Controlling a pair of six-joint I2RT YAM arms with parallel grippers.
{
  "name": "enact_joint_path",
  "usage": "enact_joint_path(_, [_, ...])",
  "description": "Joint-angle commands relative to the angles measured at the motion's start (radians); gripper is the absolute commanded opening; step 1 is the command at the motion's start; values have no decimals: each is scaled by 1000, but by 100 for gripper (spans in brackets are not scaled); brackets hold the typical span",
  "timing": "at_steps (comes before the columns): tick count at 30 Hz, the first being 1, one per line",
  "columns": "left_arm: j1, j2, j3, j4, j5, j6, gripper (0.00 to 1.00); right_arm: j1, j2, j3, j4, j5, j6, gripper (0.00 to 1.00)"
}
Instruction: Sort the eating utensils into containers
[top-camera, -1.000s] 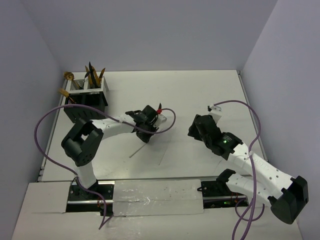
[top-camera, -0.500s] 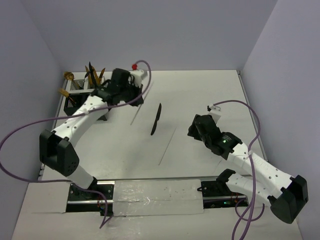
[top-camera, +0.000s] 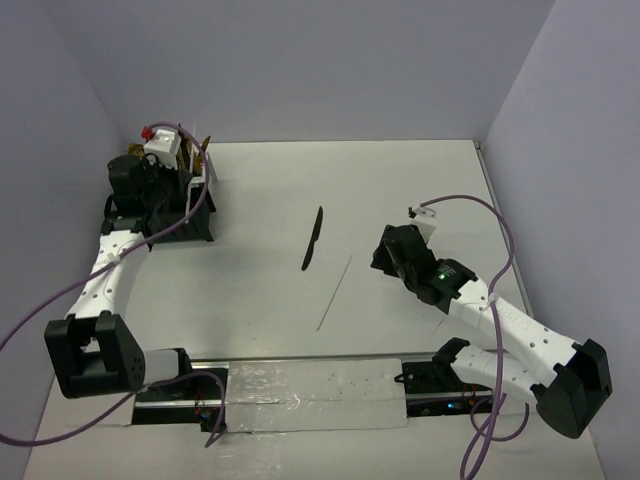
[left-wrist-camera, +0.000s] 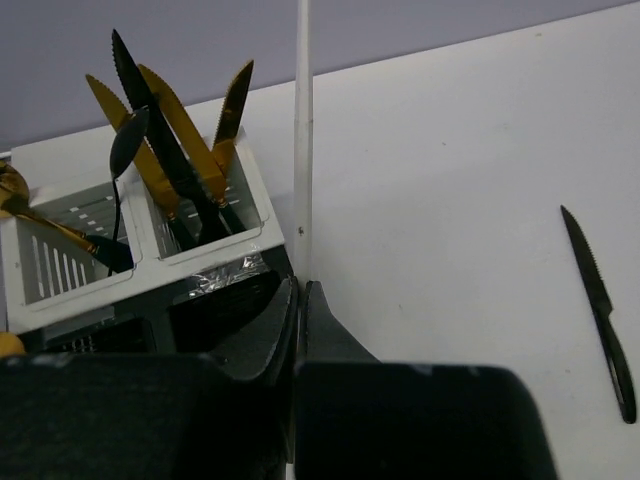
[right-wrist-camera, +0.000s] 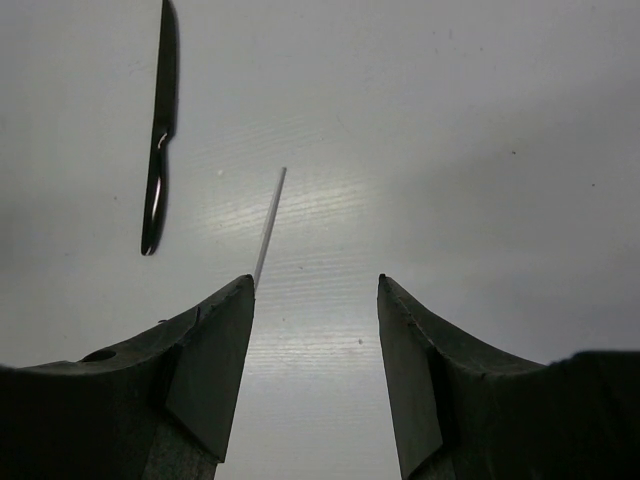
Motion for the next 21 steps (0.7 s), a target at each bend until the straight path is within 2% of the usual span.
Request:
enact_joint_path(1, [8,35,-37,331,88,58,0,3,3,52,39,23,-7,60])
enact_joint_path(4, [24,84,-12,413,106,-17,0,3,-9,50,20,32,-4,60])
enact_joint_path(8, [33,119,-6,561,103,-33,0,3,-55,35,-12,55,13,60])
enact_joint_path(16, [47,176,-64,665,117,30,0,1,-98,-2,-35,63,50,60])
enact_joint_path(21, [55,170,-167,689,119,12,0,1,-86,23,-56,77,49,60])
